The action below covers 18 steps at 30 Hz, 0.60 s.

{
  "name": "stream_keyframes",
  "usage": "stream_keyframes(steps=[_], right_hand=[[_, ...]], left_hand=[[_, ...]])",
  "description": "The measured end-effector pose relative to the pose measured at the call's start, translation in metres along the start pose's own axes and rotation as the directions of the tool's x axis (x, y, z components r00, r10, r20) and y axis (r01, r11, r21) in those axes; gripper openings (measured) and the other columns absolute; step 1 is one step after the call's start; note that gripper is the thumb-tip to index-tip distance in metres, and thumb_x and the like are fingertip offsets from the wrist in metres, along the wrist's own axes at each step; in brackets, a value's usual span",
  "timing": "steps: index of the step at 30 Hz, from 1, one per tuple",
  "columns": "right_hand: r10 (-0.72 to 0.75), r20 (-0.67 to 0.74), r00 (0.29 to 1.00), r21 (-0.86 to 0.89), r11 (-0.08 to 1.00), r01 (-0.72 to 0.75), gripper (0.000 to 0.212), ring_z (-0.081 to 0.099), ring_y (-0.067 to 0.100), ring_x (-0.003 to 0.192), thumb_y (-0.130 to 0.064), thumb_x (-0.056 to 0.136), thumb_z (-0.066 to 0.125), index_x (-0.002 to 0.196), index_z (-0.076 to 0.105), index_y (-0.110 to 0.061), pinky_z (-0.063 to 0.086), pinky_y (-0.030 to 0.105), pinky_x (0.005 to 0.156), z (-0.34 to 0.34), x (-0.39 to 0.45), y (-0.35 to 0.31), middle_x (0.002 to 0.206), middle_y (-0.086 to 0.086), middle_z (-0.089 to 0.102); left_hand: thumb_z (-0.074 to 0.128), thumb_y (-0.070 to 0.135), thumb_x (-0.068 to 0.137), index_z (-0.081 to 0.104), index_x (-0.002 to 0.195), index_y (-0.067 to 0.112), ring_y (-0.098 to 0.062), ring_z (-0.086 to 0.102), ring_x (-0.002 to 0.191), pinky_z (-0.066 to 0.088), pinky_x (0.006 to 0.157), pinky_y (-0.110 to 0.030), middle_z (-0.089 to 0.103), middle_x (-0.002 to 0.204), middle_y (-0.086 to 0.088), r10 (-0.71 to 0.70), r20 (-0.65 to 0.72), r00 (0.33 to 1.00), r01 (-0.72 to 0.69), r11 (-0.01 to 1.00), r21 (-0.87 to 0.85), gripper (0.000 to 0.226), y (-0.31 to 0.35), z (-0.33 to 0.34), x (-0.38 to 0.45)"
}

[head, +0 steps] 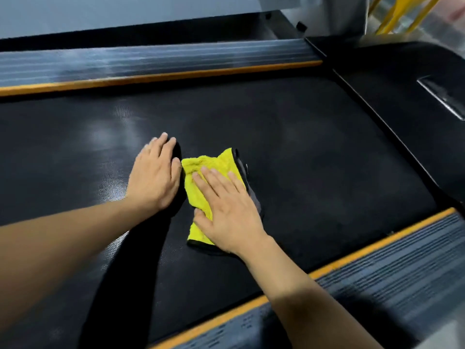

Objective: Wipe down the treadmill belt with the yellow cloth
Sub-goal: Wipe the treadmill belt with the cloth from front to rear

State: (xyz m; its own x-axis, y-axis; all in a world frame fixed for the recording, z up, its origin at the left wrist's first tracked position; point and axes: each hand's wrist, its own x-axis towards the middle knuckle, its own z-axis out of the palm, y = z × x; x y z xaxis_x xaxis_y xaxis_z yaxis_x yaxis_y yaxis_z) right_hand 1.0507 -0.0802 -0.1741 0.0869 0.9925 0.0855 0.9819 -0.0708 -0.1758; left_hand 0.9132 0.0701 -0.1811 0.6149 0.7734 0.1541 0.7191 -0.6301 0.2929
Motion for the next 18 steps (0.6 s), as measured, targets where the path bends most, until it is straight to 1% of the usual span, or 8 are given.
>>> stream_keyframes(steps=[3, 6, 9, 11, 13, 15, 16, 18], right_hand=[[0.062, 0.015, 0.998, 0.002, 0.998, -0.062, 0.071, 0.008, 0.013, 0.153, -0.048, 0.091, 0.027, 0.157, 0.020, -0.024, 0.004, 0.045, 0.124, 0.008, 0.002, 0.002, 0.166, -0.004, 0.015], [0.365, -0.075, 0.928, 0.021, 0.931, -0.364, 0.076, 0.014, 0.018, 0.152, -0.048, 0.087, 0.019, 0.157, 0.023, -0.019, 0.006, 0.048, 0.123, 0.002, 0.008, 0.039, 0.164, 0.003, 0.020], [0.707, -0.113, 0.698, 0.000, 0.702, -0.712, 0.071, 0.010, 0.020, 0.153, -0.046, 0.096, 0.027, 0.158, 0.015, -0.014, 0.004, 0.048, 0.123, -0.015, -0.006, 0.116, 0.166, 0.007, 0.014], [0.845, -0.108, 0.524, 0.043, 0.530, -0.847, 0.070, 0.004, 0.018, 0.153, -0.042, 0.099, 0.031, 0.158, 0.010, -0.012, -0.001, 0.048, 0.123, -0.027, -0.022, 0.148, 0.167, 0.005, 0.009], [0.898, -0.130, 0.420, 0.091, 0.433, -0.897, 0.068, 0.001, 0.017, 0.153, -0.040, 0.100, 0.029, 0.158, 0.009, -0.012, -0.003, 0.048, 0.123, -0.028, -0.030, 0.148, 0.167, 0.004, 0.006], [0.915, -0.177, 0.362, 0.127, 0.386, -0.914, 0.067, 0.004, 0.019, 0.153, -0.037, 0.099, 0.031, 0.158, 0.012, -0.012, -0.002, 0.049, 0.123, -0.020, -0.030, 0.118, 0.166, 0.004, 0.010], [0.916, -0.205, 0.344, 0.139, 0.375, -0.917, 0.067, 0.007, 0.020, 0.153, -0.036, 0.098, 0.033, 0.158, 0.015, -0.011, 0.000, 0.049, 0.122, -0.013, -0.030, 0.094, 0.166, 0.006, 0.014], [0.891, -0.261, 0.372, 0.144, 0.417, -0.897, 0.070, 0.015, 0.023, 0.152, -0.036, 0.093, 0.038, 0.156, 0.023, -0.009, 0.003, 0.050, 0.123, 0.004, -0.030, 0.033, 0.163, 0.010, 0.023]], left_hand=[[0.021, 0.037, 0.098, 0.040, 0.147, -0.004, -0.048, 0.036, 0.142, 0.026, 0.119, -0.054, 0.038, 0.154, -0.029, 0.021, 0.015, 1.000, -0.022, 0.997, 0.069, 0.067, -0.003, 0.009, -0.005], [0.022, 0.038, 0.098, 0.036, 0.149, -0.003, -0.046, 0.031, 0.145, 0.022, 0.121, -0.052, 0.035, 0.156, -0.027, 0.031, 0.020, 0.999, -0.033, 0.995, 0.097, 0.067, -0.006, 0.012, -0.007], [0.022, 0.040, 0.100, 0.033, 0.152, 0.003, -0.041, 0.026, 0.148, 0.017, 0.124, -0.049, 0.030, 0.160, -0.022, 0.014, -0.007, 1.000, -0.014, 0.997, 0.075, 0.065, -0.003, 0.013, -0.010], [0.022, 0.039, 0.100, 0.033, 0.152, 0.005, -0.039, 0.025, 0.149, 0.016, 0.124, -0.048, 0.030, 0.161, -0.020, -0.022, -0.025, 0.999, 0.023, 0.998, 0.063, 0.063, 0.001, 0.013, -0.012], [0.022, 0.040, 0.100, 0.034, 0.151, 0.006, -0.039, 0.026, 0.149, 0.017, 0.123, -0.048, 0.031, 0.161, -0.019, -0.035, -0.032, 0.999, 0.037, 0.998, 0.056, 0.063, 0.005, 0.013, -0.011], [0.022, 0.040, 0.100, 0.034, 0.151, 0.006, -0.040, 0.026, 0.148, 0.018, 0.123, -0.049, 0.031, 0.160, -0.020, -0.039, -0.030, 0.999, 0.040, 0.998, 0.050, 0.062, 0.005, 0.012, -0.011], [0.022, 0.040, 0.101, 0.034, 0.151, 0.006, -0.040, 0.026, 0.148, 0.018, 0.123, -0.049, 0.031, 0.160, -0.019, -0.037, -0.028, 0.999, 0.038, 0.998, 0.049, 0.062, 0.004, 0.013, -0.011], [0.022, 0.040, 0.101, 0.033, 0.151, 0.006, -0.040, 0.026, 0.148, 0.017, 0.124, -0.049, 0.031, 0.160, -0.019, -0.034, -0.031, 0.999, 0.035, 0.998, 0.045, 0.061, 0.003, 0.013, -0.011]])
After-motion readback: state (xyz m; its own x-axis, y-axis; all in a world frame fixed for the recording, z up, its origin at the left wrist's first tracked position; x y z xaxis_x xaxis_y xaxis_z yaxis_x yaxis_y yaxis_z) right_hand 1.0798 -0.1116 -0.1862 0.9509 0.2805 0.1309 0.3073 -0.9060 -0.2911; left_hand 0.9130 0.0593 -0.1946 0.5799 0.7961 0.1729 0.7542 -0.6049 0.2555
